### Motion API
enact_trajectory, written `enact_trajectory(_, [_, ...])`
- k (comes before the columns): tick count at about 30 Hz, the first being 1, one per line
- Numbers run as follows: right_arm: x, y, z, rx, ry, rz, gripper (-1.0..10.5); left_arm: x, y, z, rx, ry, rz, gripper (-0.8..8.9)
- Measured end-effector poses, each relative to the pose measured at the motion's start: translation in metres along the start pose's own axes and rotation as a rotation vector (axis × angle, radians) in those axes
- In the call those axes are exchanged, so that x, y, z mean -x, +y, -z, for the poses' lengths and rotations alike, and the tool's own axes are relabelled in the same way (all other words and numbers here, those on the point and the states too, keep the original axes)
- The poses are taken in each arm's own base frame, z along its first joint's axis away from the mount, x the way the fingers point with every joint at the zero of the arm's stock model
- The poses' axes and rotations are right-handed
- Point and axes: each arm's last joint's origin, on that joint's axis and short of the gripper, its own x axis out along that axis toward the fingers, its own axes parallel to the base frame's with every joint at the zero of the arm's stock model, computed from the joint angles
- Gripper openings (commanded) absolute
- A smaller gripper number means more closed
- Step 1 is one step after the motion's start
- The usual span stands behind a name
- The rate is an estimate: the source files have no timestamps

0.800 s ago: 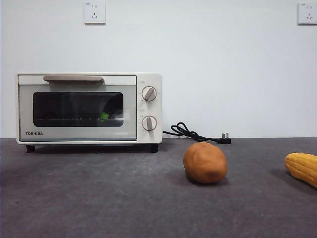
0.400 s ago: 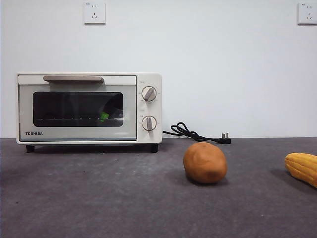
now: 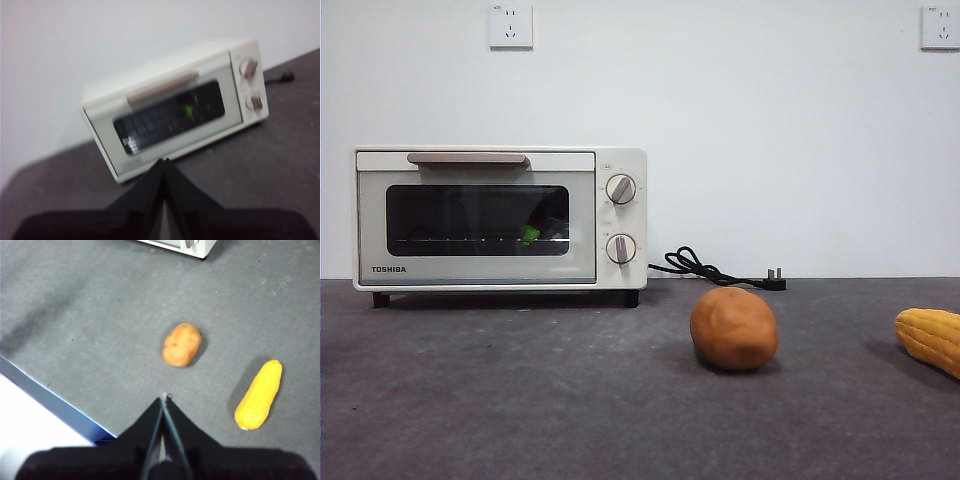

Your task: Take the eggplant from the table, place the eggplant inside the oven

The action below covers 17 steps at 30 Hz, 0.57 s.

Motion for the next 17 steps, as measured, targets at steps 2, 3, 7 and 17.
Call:
enact_trajectory(2, [0.0, 0.0, 0.0, 0.0, 0.0, 0.0, 0.0, -0.003, -0.003, 0.016, 0.045, 0.037, -0.019, -0.05])
enact_trajectory(3, [0.0, 0.0, 0.0, 0.0, 0.0, 0.0, 0.0, -0.005, -0.004, 0.025, 0.069, 0.056, -0.027, -0.04])
enact_trajectory(7, [0.0, 0.0, 0.0, 0.0, 0.0, 0.0, 0.0, -0.011, -0.009, 0.049, 0.142, 0.13, -0.036, -0.04])
enact_trajectory(17, [0.0, 0.0, 0.0, 0.0, 0.0, 0.0, 0.0, -0.012, -0.01, 0.06, 0.211, 0.172, -0.105, -0.04])
